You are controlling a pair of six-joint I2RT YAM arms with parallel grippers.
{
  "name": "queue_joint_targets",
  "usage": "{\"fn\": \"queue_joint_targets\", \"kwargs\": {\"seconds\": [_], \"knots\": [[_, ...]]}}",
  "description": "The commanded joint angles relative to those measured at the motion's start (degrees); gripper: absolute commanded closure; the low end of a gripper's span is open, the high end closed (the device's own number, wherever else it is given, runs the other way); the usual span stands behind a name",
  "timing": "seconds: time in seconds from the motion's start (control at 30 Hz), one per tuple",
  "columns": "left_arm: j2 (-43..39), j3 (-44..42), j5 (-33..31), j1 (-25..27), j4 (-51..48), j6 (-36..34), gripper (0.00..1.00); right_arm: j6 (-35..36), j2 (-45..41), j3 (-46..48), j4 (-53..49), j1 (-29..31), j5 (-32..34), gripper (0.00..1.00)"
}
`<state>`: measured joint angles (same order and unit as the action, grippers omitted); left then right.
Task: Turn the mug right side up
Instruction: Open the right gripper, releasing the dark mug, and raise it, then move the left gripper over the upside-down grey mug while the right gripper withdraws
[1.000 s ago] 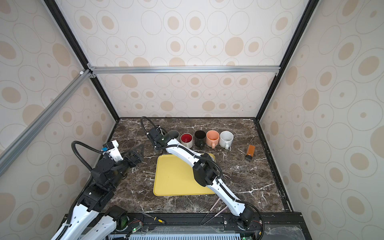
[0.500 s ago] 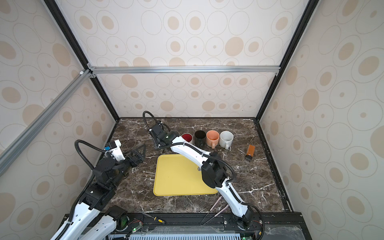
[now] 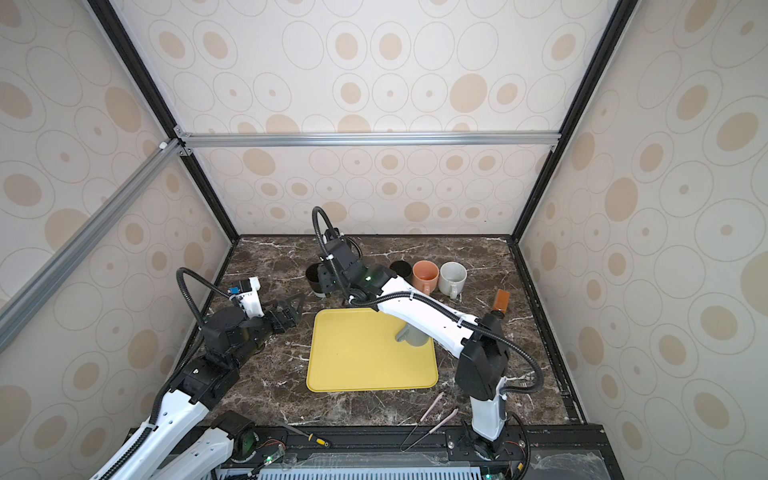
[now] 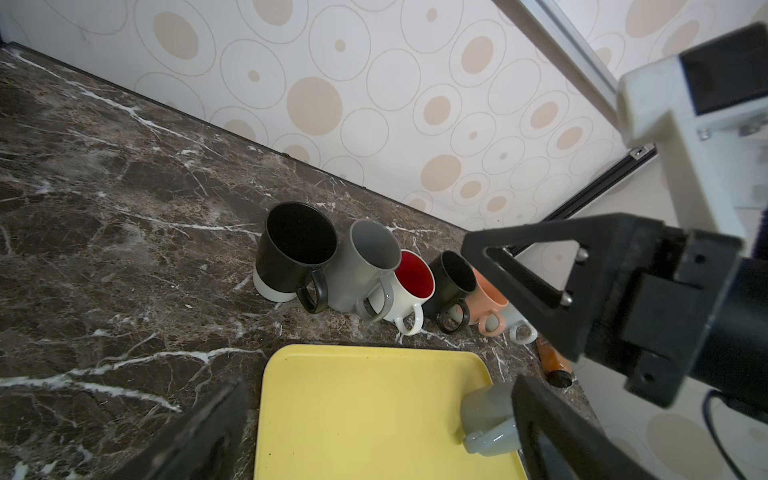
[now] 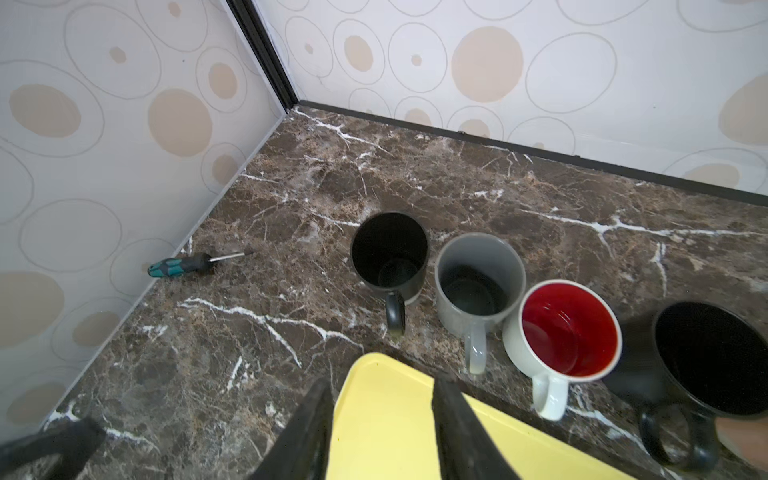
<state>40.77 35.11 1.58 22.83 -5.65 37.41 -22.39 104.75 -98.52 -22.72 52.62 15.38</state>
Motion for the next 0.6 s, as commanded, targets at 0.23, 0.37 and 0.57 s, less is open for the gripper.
{"fn": "queue_joint_targets", "kwargs": {"seconds": [0.23, 0.37, 0.57], "knots": [[2.65, 2.71, 9.11, -0.47, 0.93, -6.01, 0.00, 6.81, -14.77, 19.71, 8.13, 0.13, -2.18, 0.59], [3.60, 0.92, 13.76, -0.38, 4.79, -4.72, 0.00, 5.29, -16.30, 20.19, 3.88, -0.55, -4.61, 0.60], [5.70, 0.68, 15.97, -0.22, 4.85, -4.73, 0.00, 1.24, -17.33, 22.10, 3.22, -2.86, -9.08, 0.62]]}}
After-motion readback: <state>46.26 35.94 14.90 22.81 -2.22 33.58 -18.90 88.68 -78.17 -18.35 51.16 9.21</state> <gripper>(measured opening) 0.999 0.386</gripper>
